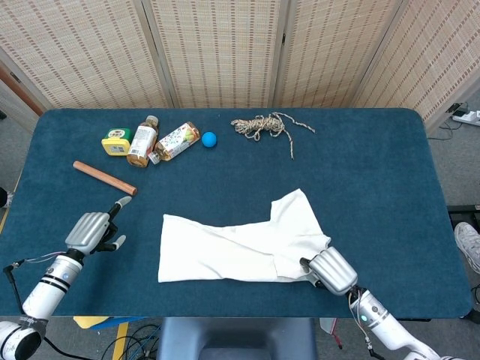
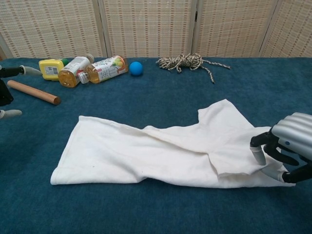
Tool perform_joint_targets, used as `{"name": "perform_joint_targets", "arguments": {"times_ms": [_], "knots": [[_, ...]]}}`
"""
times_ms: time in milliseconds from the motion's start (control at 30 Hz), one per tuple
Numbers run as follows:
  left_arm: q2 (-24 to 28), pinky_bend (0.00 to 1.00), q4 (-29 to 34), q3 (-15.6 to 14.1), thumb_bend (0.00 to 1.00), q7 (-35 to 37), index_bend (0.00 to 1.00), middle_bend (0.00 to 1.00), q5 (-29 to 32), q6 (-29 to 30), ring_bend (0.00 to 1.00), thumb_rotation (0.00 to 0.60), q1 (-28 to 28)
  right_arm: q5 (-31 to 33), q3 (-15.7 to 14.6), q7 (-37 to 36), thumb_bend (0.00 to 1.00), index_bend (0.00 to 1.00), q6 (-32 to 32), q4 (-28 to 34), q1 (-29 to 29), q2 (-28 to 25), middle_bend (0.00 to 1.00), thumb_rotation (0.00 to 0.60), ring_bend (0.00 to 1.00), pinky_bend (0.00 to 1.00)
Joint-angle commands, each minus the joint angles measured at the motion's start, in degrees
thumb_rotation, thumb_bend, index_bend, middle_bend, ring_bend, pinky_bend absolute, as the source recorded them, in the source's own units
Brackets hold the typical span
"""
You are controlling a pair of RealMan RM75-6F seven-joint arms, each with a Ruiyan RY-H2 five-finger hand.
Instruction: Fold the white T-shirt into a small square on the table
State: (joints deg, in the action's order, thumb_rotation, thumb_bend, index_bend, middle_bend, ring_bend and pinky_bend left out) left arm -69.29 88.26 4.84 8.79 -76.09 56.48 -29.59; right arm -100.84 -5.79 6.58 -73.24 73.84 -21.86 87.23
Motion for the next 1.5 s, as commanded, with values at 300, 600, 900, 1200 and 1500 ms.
{"name": "perform_joint_targets", "arguments": {"times_ms": [300,600,900,1200,1500], "knots": [[0.4,1.0,0.7,0.2,0.4,-0.4,0.0,0.97,0.0,0.5,0.92,0.6,0.1,5.4,7.7,-1.2,0.53,0.64,0.8,0.2,-3.1,1.9,0.89,0.6,0.99,1.0],[0.9,1.0,1.1,-0.1,0.4,-0.6,0.0,0.97,0.3,0.8,0.92,0.6,0.7,10.3,13.3,-1.1,0.53,0.64,6.5,-4.1,-8.7,4.6,0.89,0.6,0.99,1.0],[0.9,1.0,0.7,-0.6,0.4,-0.3,0.0,0.97,0.5,0.7,0.92,0.6,1.4,14.0,15.1,-2.6,0.53,0.64,11.6,-12.7,-12.7,8.9,0.89,0.6,0.99,1.0],[1.1,1.0,0.4,-0.9,0.4,0.0,0.0,0.97,0.6,0.7,0.92,0.6,1.9,17.0,17.3,-5.2,0.53,0.64,14.0,-21.3,-16.4,13.7,0.89,0.6,0.99,1.0],[1.4,1.0,0.6,-0.9,0.4,-0.1,0.0,0.97,0.6,0.8,0.92,0.6,2.2,20.1,17.8,-3.6,0.5,0.55,18.4,-25.3,-18.8,14.9,0.89,0.6,0.99,1.0]]}}
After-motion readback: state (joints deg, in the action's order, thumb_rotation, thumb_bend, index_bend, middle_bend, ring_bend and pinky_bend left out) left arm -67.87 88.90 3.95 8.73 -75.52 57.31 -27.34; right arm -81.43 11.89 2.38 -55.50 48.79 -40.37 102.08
